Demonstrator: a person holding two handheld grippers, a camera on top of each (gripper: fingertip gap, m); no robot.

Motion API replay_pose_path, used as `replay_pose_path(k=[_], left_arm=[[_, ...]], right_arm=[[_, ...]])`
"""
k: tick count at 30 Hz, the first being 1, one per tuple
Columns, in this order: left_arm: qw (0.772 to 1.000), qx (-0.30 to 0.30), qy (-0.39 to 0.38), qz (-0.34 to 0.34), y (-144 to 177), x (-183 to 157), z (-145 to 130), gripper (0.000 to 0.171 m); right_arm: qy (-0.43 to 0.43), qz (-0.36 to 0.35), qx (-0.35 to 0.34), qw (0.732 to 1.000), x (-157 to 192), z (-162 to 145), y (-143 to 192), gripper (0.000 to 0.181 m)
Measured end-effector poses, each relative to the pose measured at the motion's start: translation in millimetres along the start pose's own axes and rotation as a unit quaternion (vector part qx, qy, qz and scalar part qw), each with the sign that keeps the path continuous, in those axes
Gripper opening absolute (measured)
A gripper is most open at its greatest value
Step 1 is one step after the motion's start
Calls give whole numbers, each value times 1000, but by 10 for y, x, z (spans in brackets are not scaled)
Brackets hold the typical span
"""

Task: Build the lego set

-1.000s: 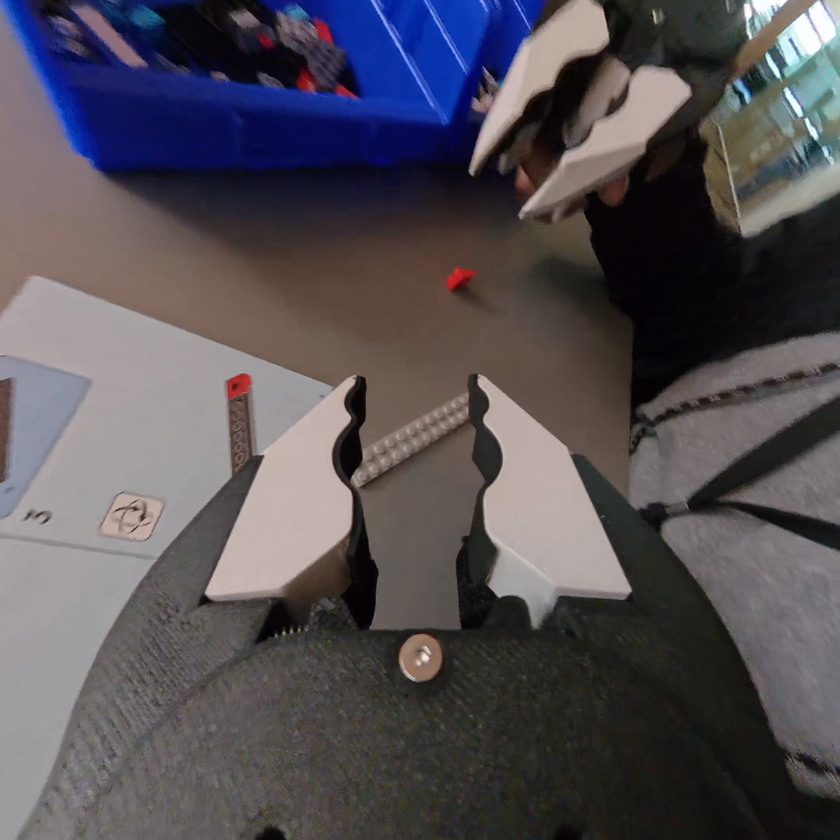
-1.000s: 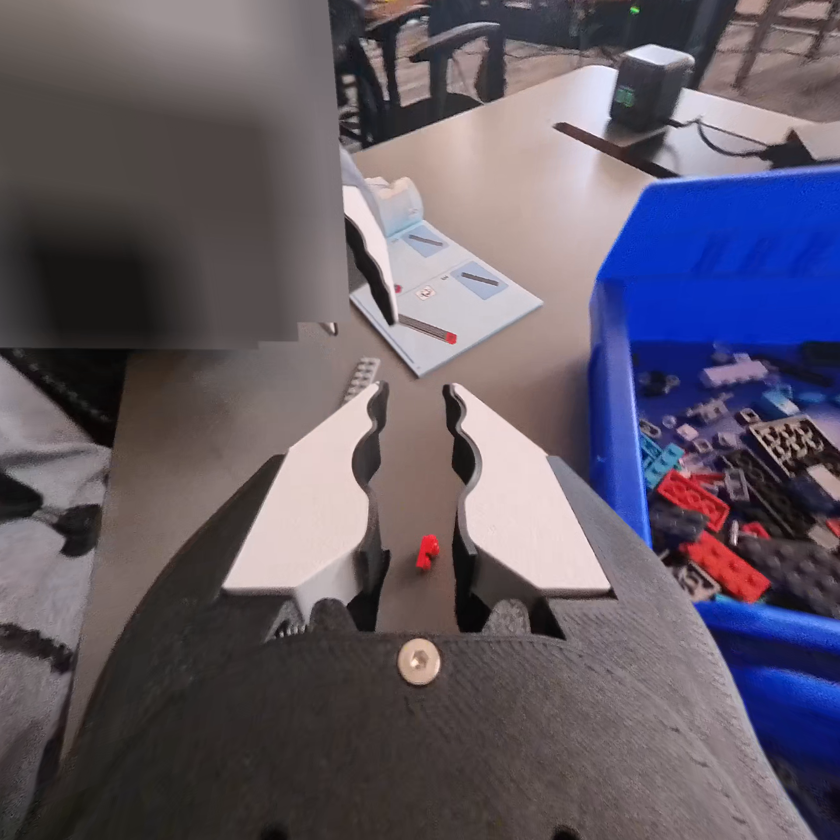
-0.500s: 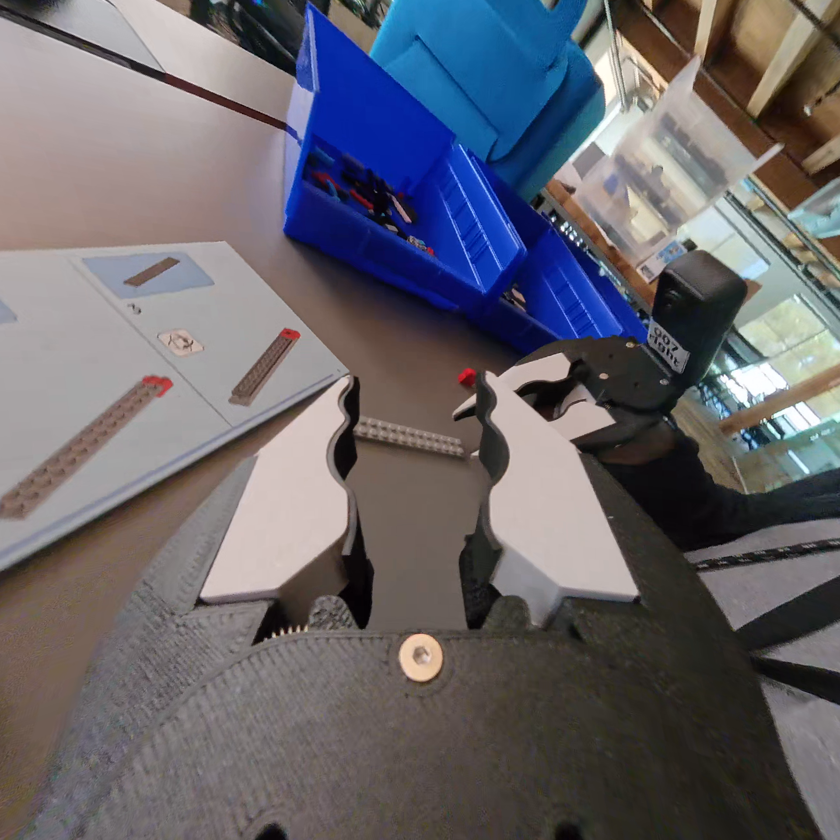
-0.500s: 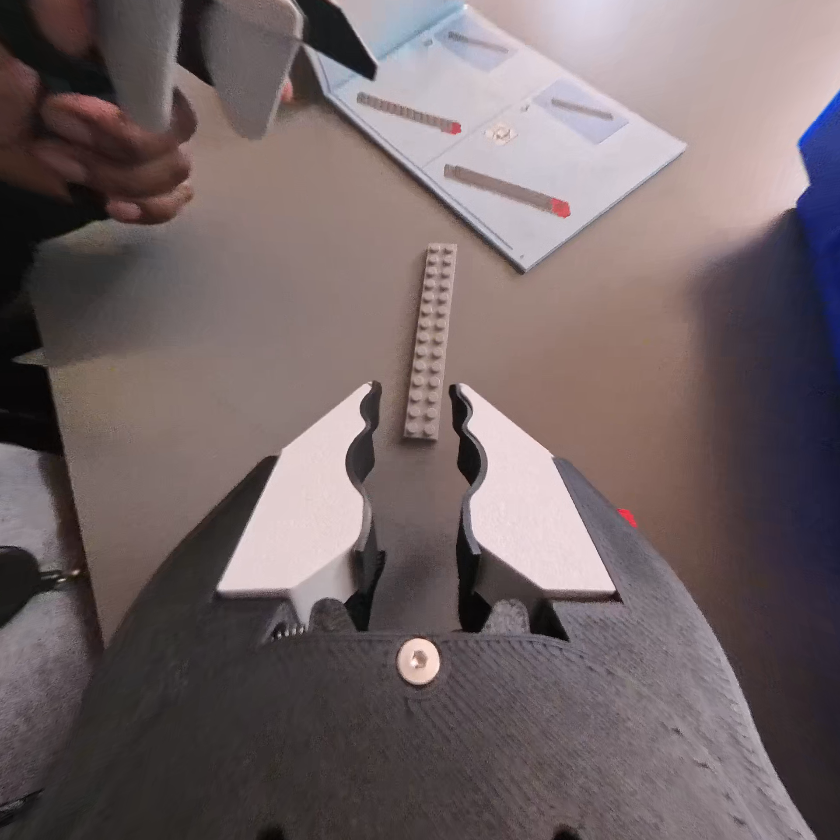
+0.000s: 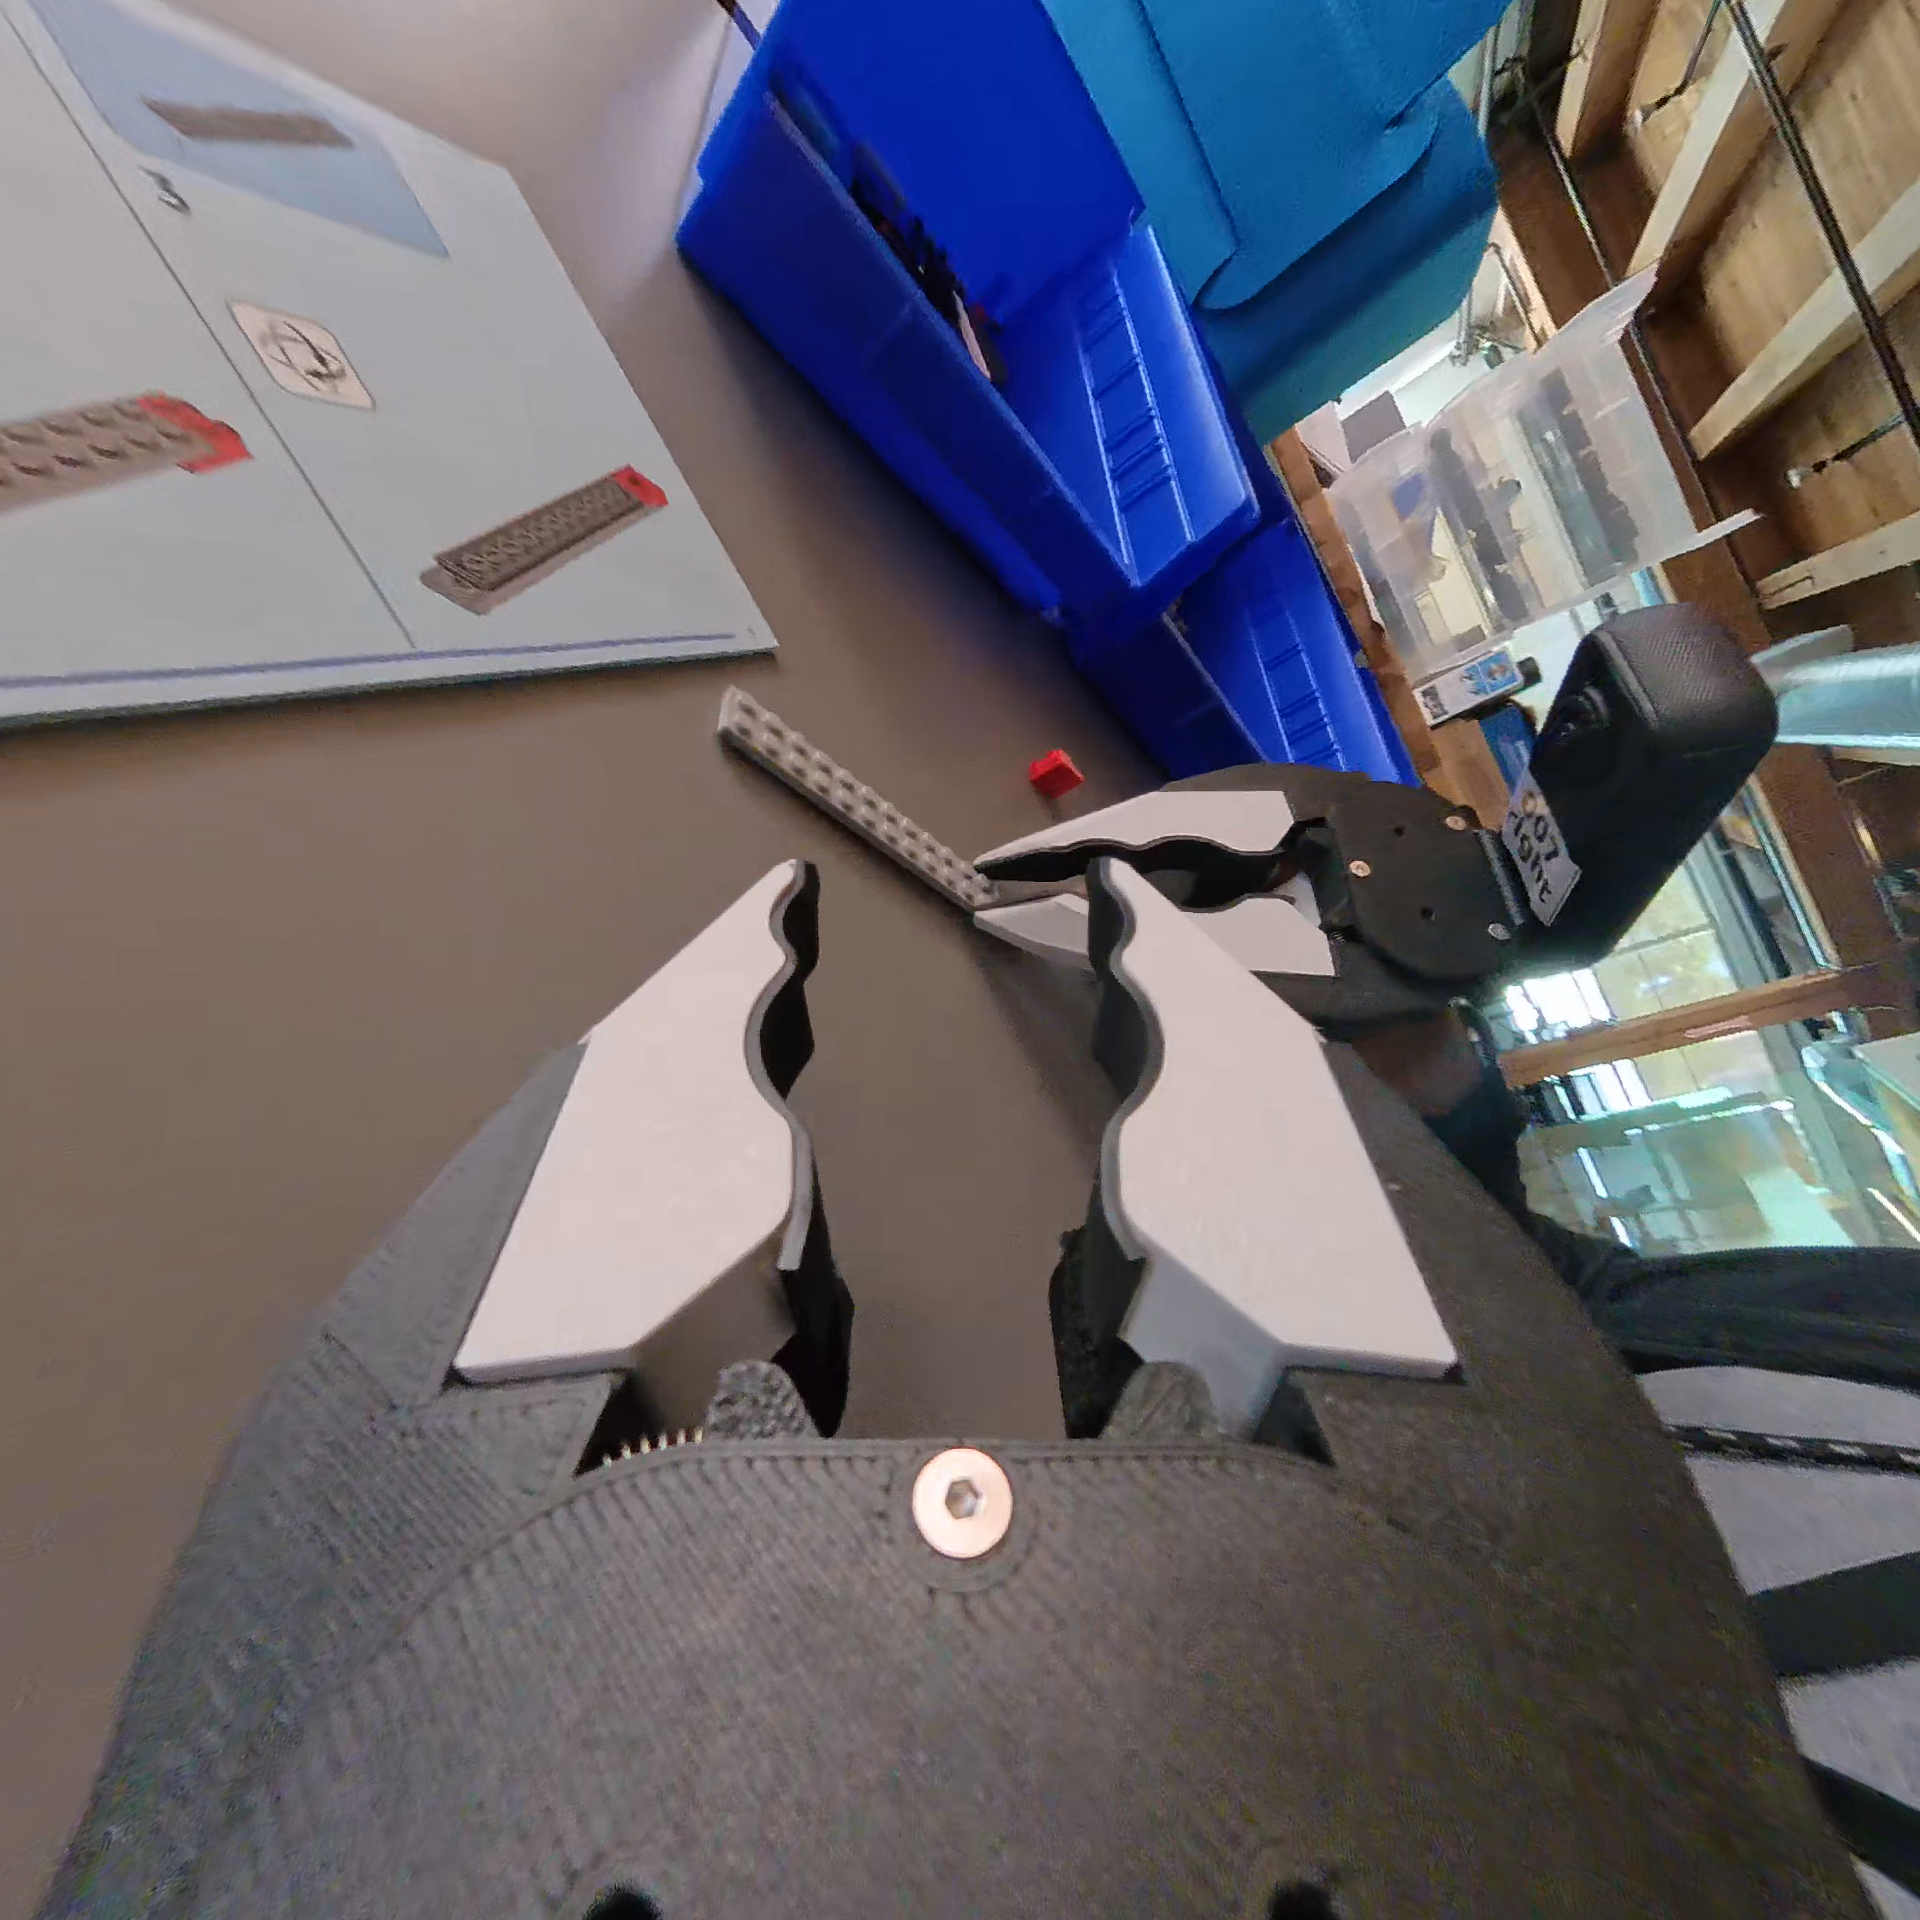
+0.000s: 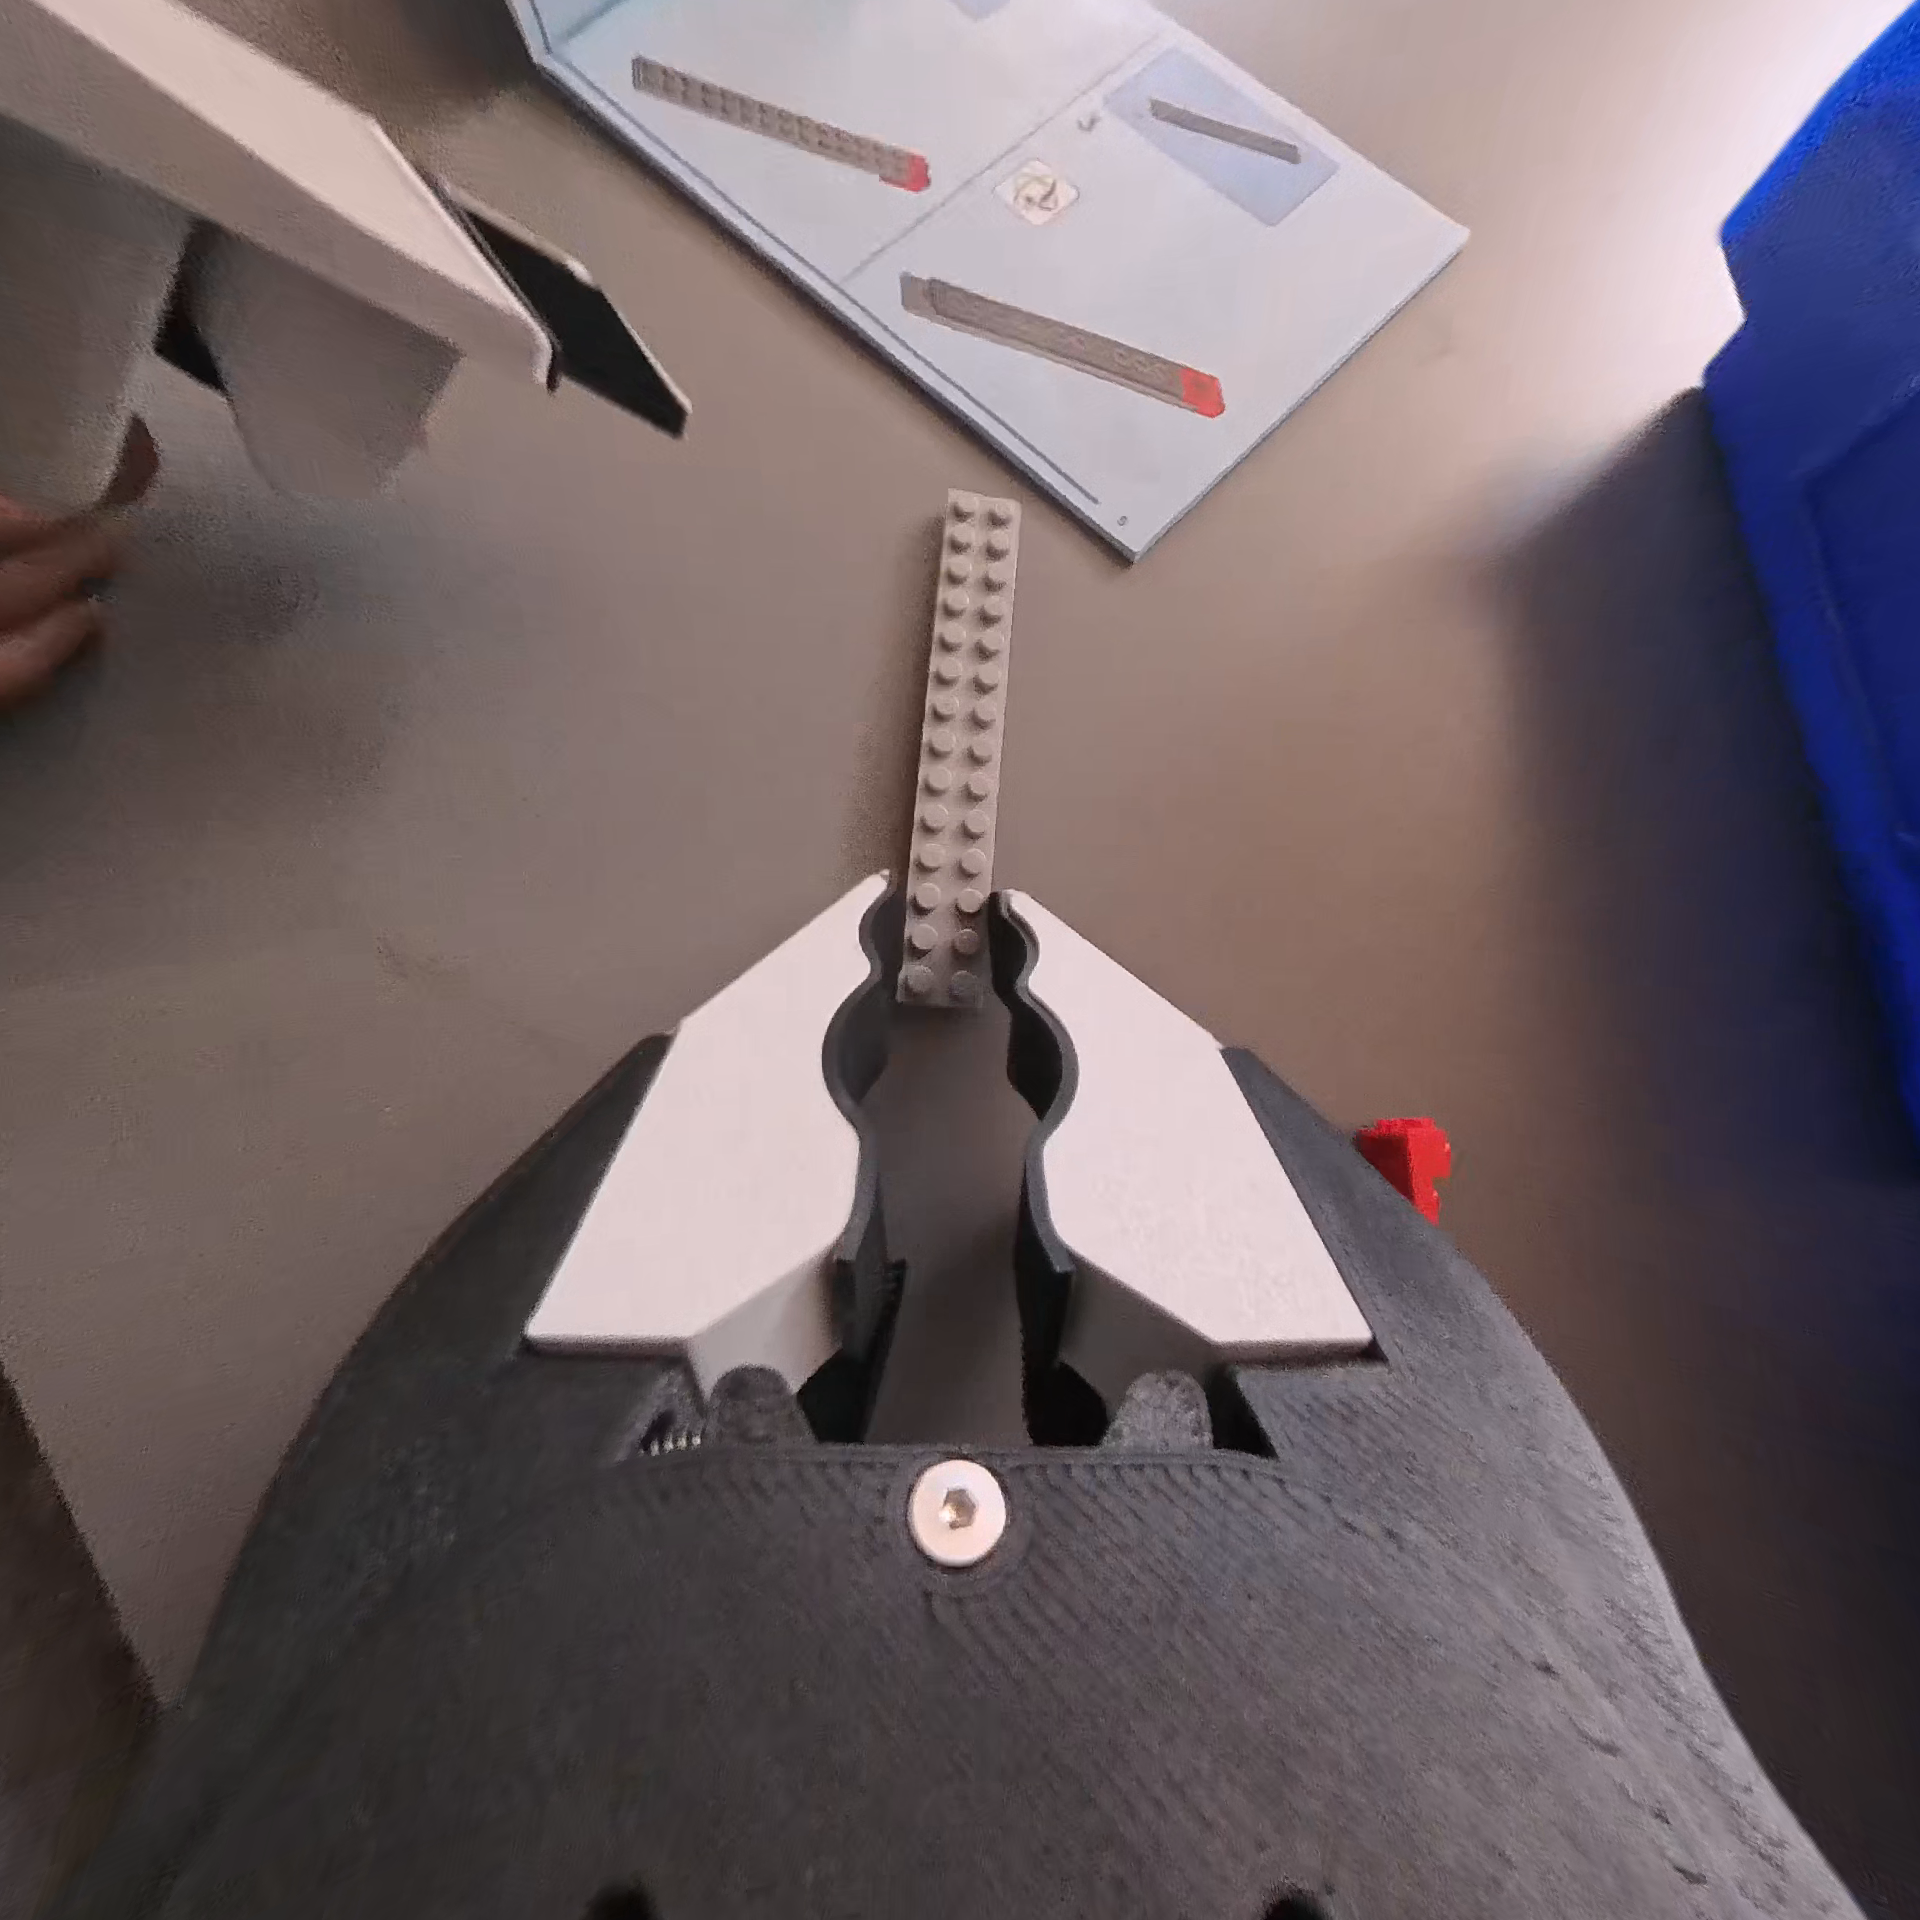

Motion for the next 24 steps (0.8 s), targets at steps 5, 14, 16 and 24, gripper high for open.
replay_pose_path(k=[5,14,16,24], left_arm=[[998,23,37,-39,-169,-101,-71,52],[990,23,89,-107,-571,-330,-14,53],[989,19,93,-110,-645,-358,8,51],[989,-1,81,-120,-785,-415,95,6]], right_arm=[[-50,9,-71,996,-42,93,196,18],[-69,-7,-180,981,-22,209,521,18],[-64,-16,-182,981,-14,181,533,18],[-52,-28,-180,982,-36,87,537,18]])
Point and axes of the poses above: each gripper's, where its closed fingertips meet, y back along the fingers, z out of its top, x = y × z across the jaws, the point moved 2 cm from there along y, back along the fingers, and after that the axes turned 1 degree about z, right-handed, at the moved point
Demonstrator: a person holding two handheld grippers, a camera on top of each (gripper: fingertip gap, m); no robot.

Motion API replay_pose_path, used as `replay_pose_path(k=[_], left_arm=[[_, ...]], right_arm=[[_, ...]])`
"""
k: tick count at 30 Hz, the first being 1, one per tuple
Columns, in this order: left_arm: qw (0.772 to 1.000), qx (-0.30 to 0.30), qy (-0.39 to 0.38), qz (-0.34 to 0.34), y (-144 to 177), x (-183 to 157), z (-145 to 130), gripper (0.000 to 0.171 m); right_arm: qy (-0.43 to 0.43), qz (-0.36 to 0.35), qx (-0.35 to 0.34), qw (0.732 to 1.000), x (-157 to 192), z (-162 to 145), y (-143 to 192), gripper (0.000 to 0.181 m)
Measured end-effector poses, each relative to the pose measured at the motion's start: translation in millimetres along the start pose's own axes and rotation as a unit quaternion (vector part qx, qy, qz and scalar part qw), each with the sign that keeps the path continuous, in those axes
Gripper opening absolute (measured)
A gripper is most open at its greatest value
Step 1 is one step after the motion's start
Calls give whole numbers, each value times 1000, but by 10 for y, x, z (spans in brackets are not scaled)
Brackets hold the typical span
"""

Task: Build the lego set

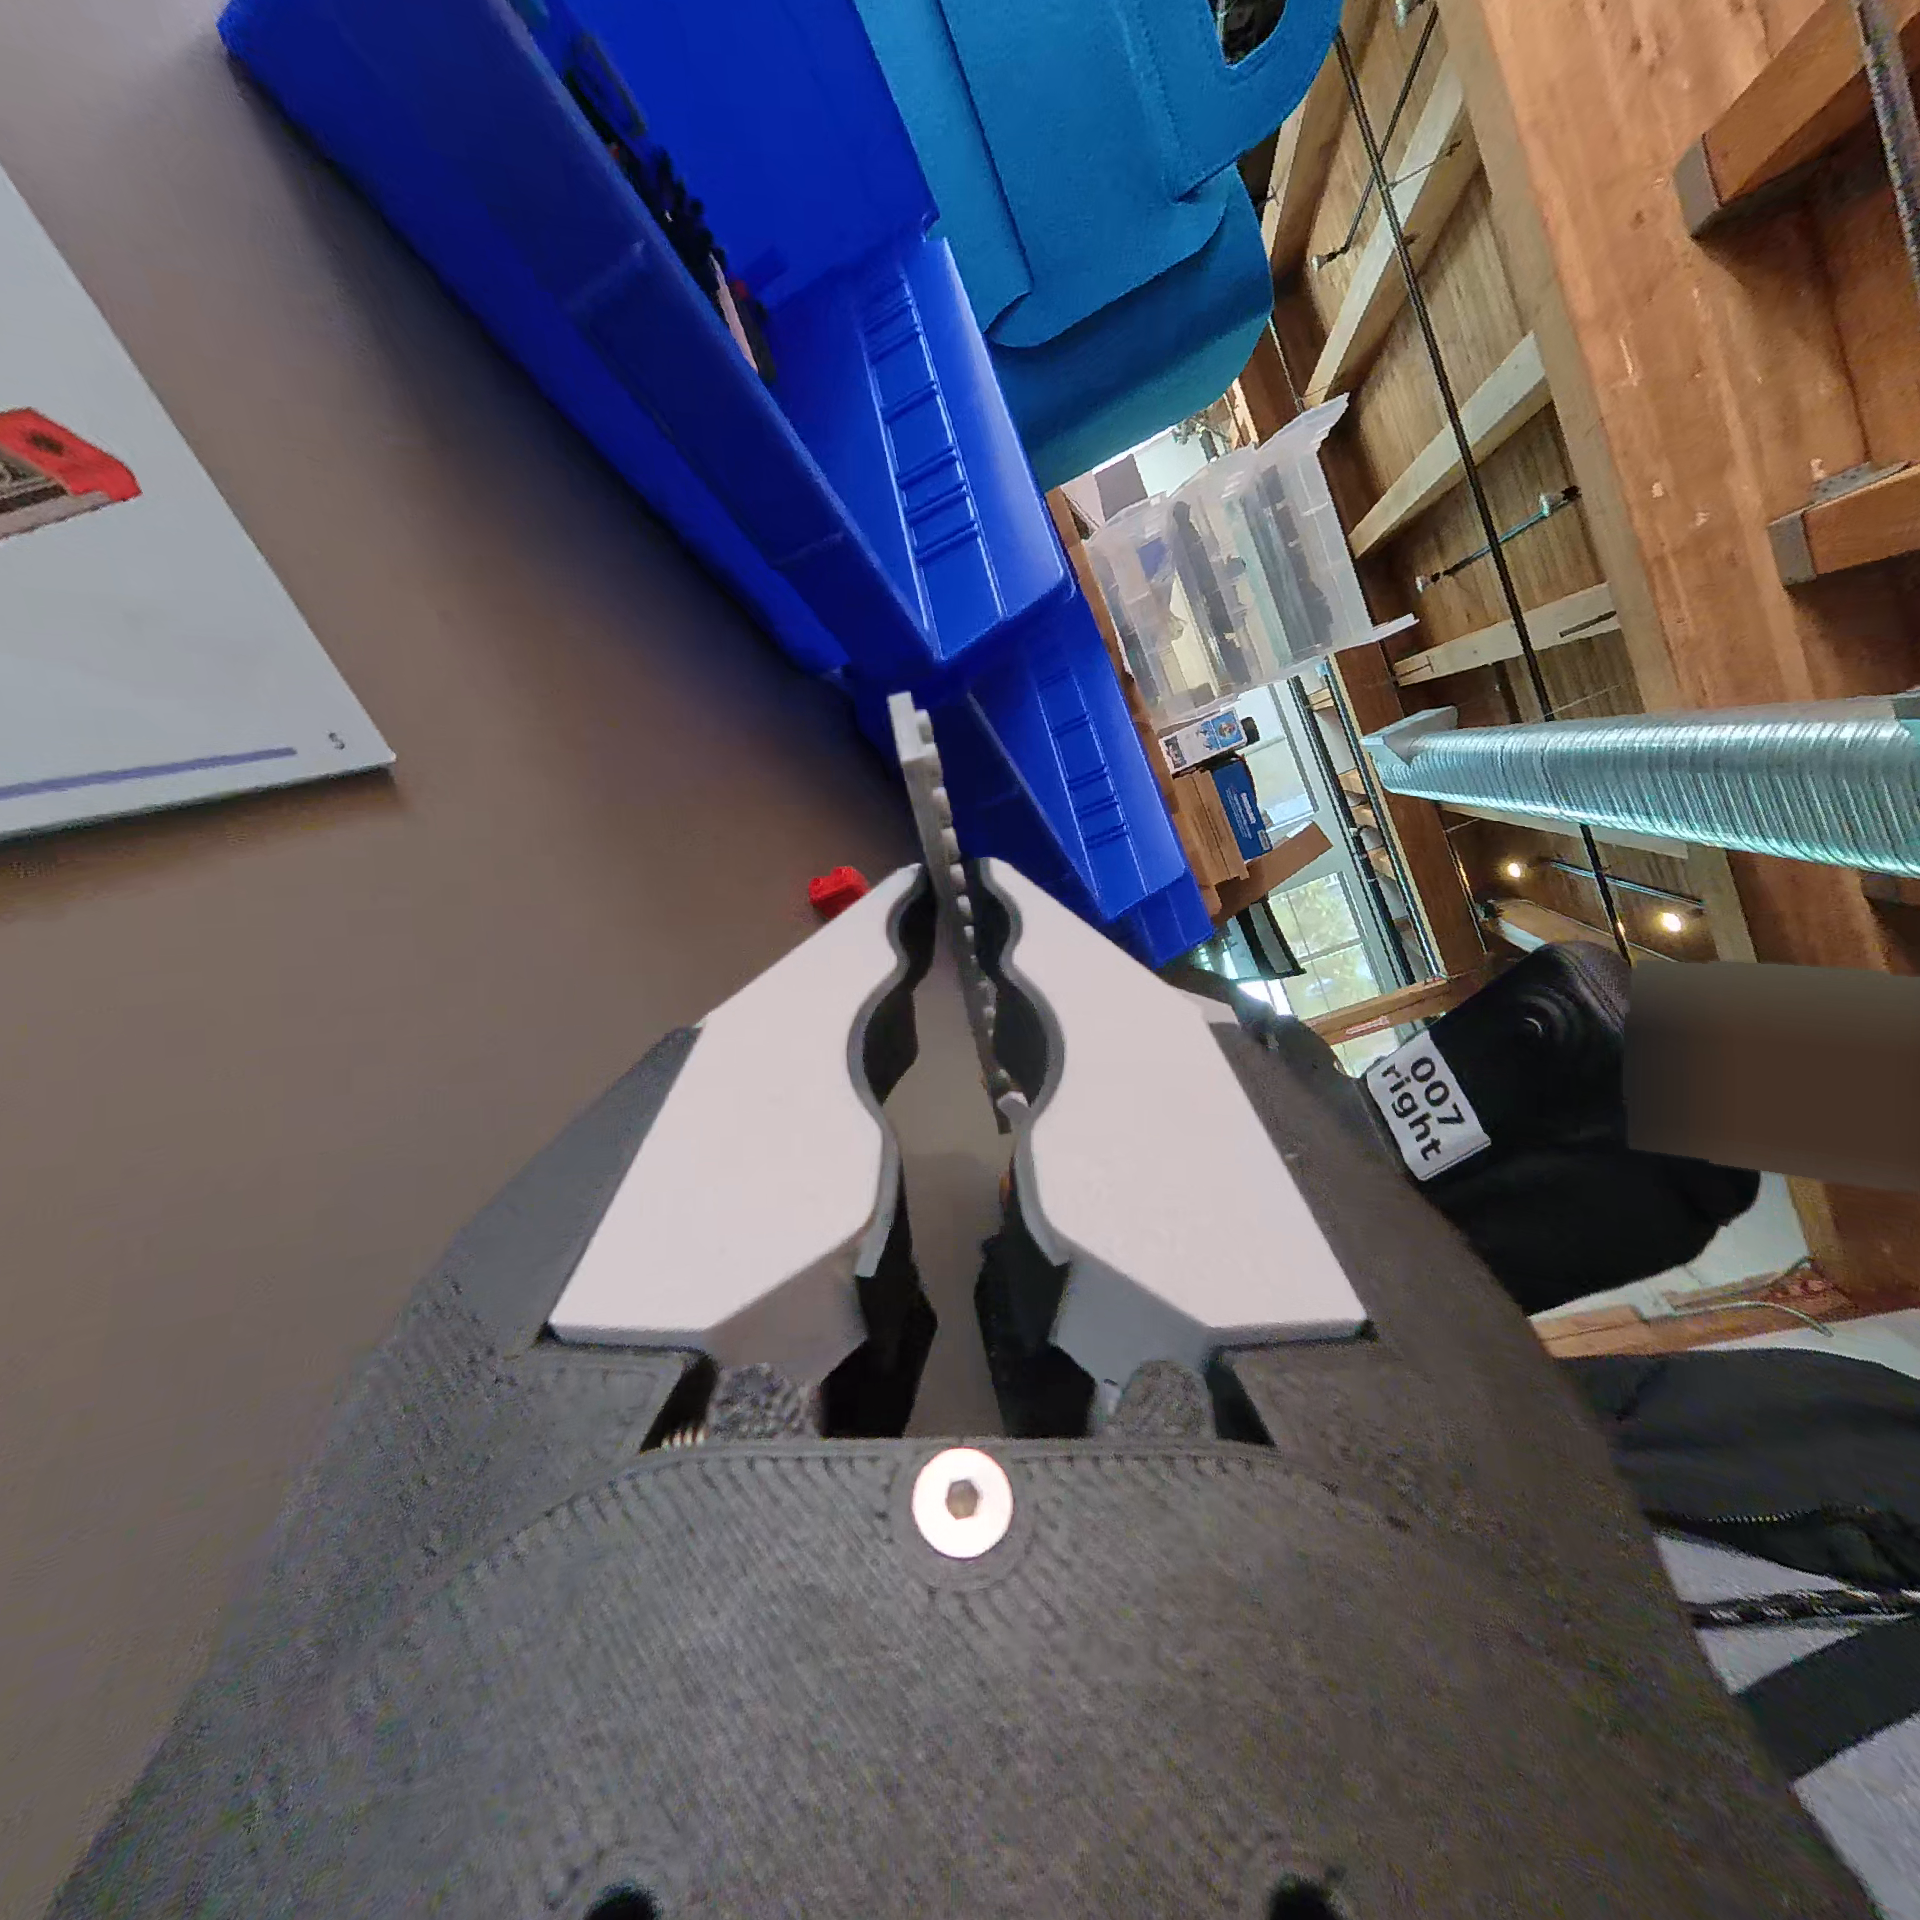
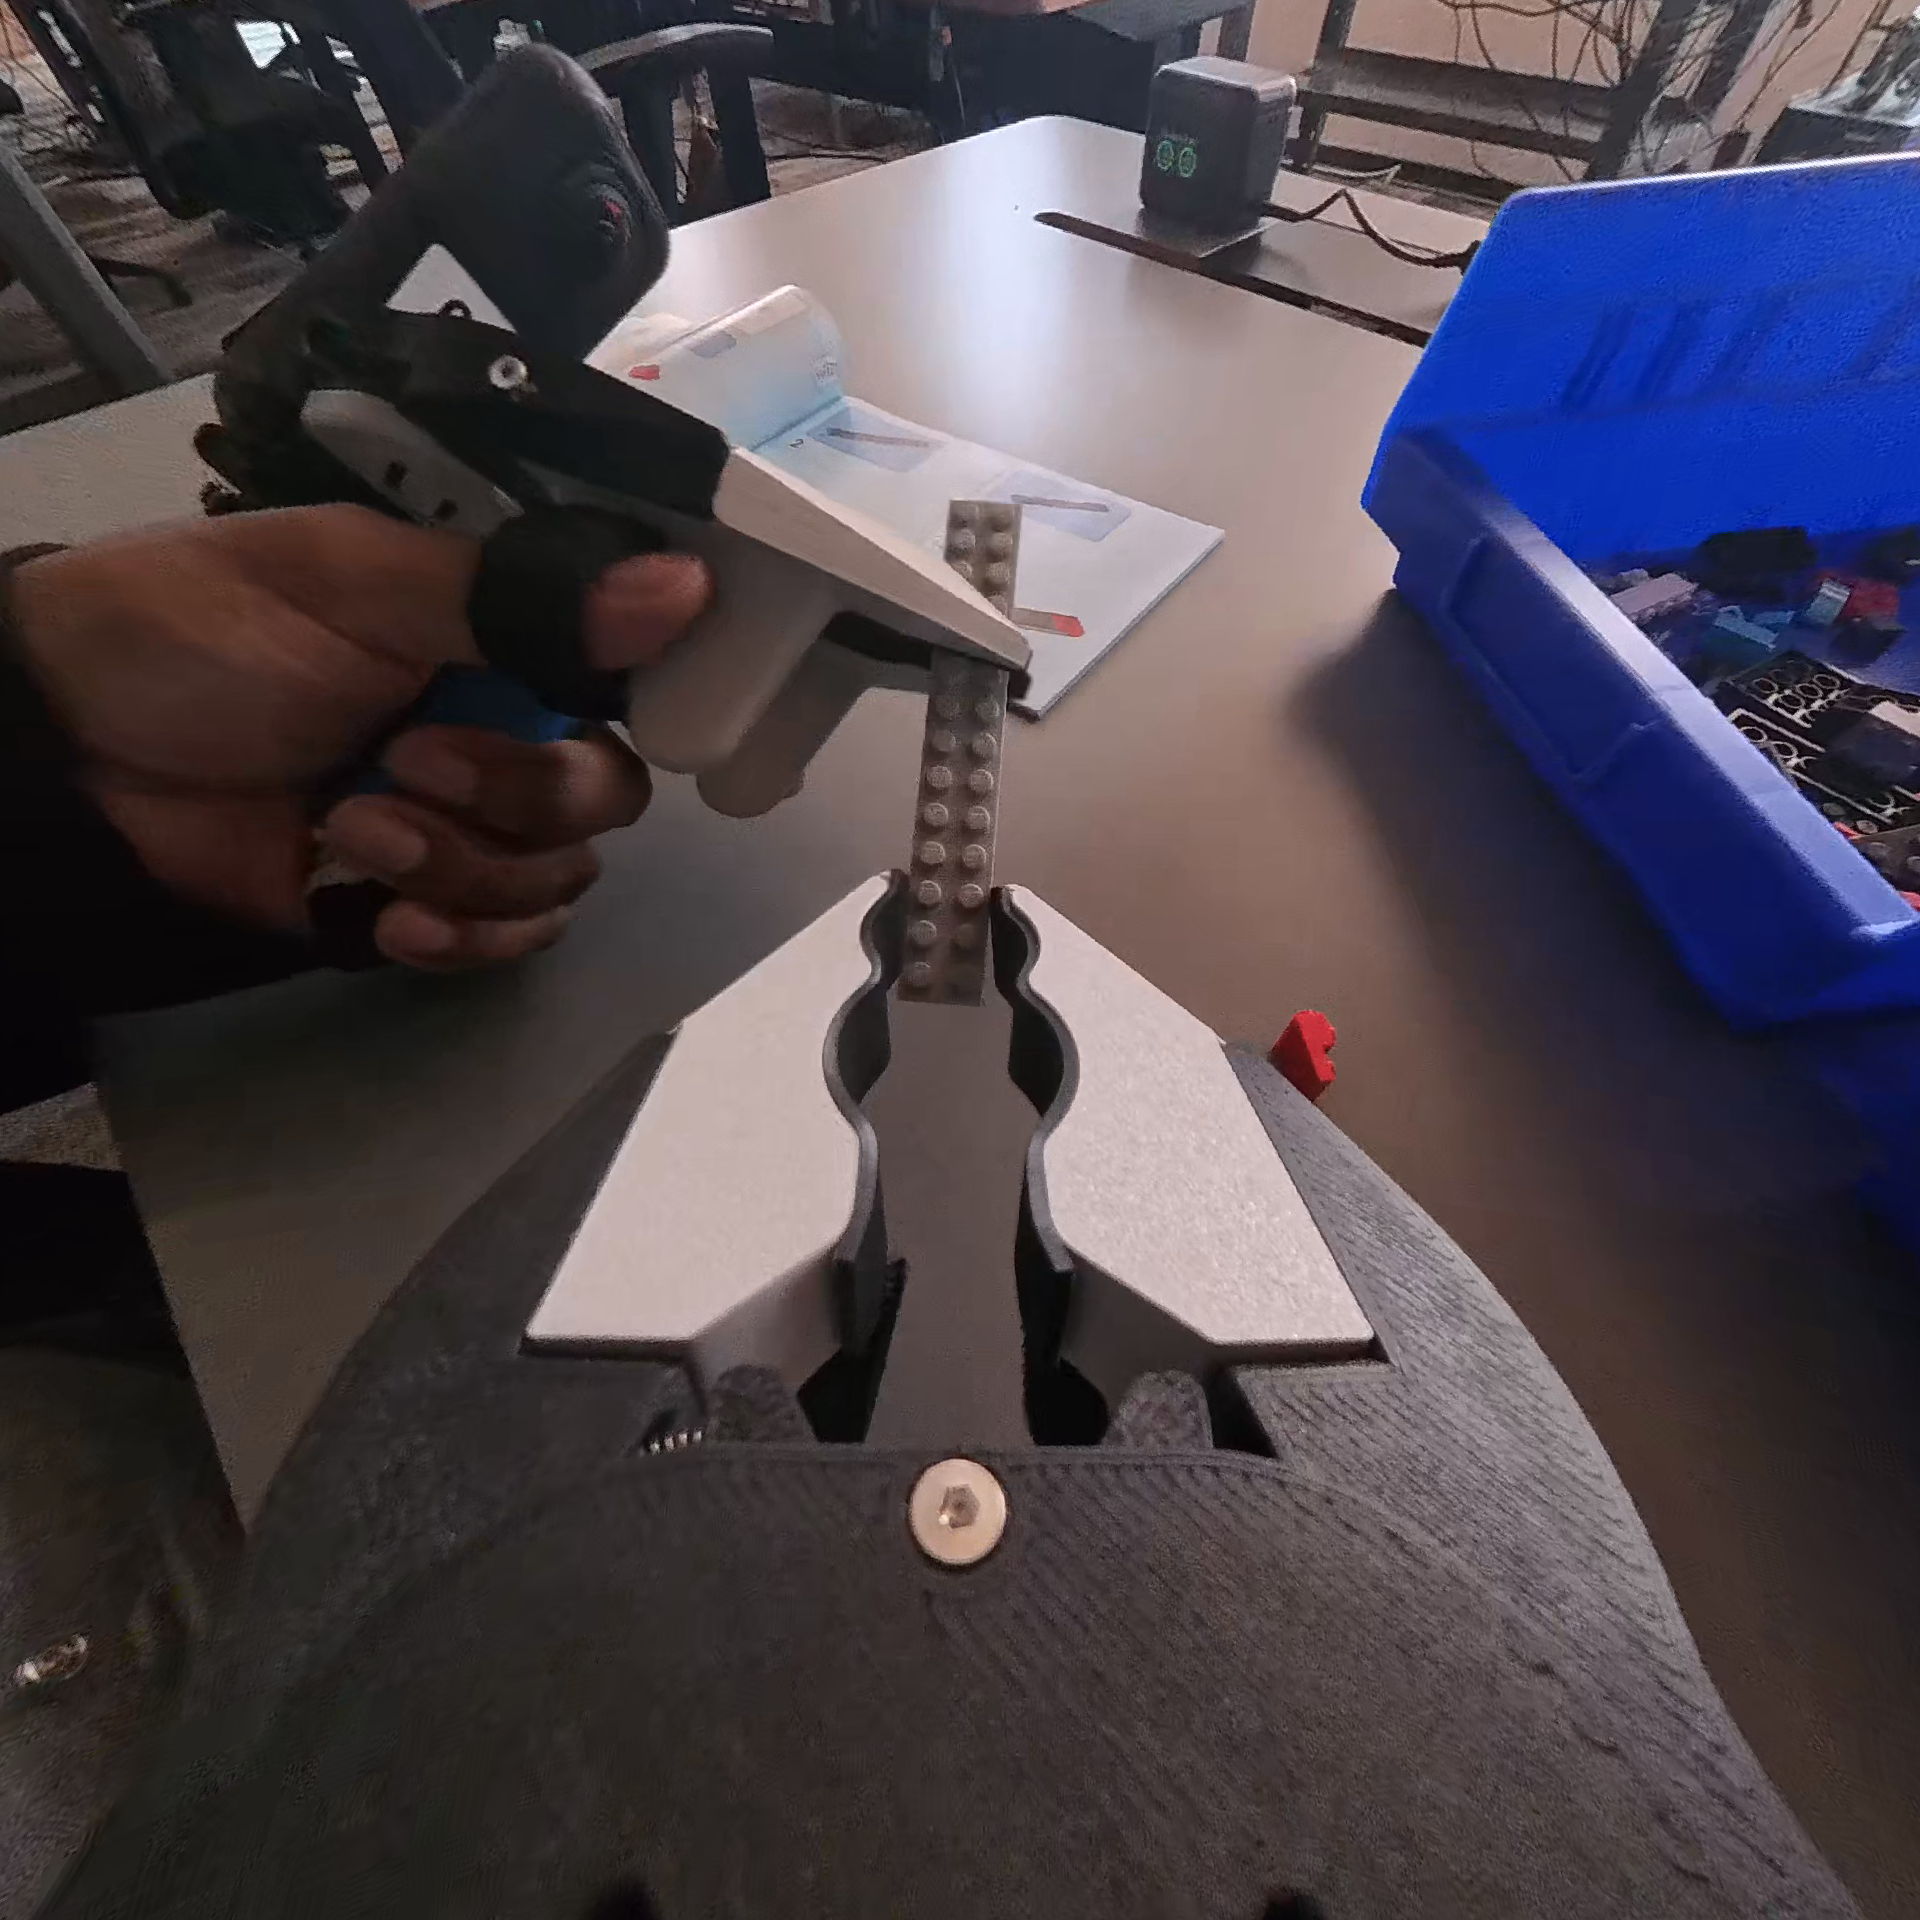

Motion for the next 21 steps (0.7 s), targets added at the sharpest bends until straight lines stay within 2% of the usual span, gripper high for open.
replay_pose_path(k=[3,6,11,16,21], left_arm=[[1000,-4,-4,-4,-25,8,53,4],[1000,-6,-14,-2,-31,20,177,4],[997,21,-72,4,-172,-18,474,4],[988,84,-125,-17,-437,14,554,4],[987,79,-126,-66,-497,-30,527,4]], right_arm=[[6,13,1,1000,-46,-6,38,19],[-2,-7,4,1000,-303,-23,133,28],[-27,-67,75,995,-786,-251,219,34],[-35,-57,115,991,-772,-378,168,35],[-36,-33,124,991,-699,-373,99,35]])
Point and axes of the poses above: each gripper's, where its closed fingertips meet, y back along the fingers, z out of its top, x = y × z across the jaws, the point moved 2 cm from there along y, back along the fingers, and after that the axes turned 1 degree about z, right-handed, at the moved point
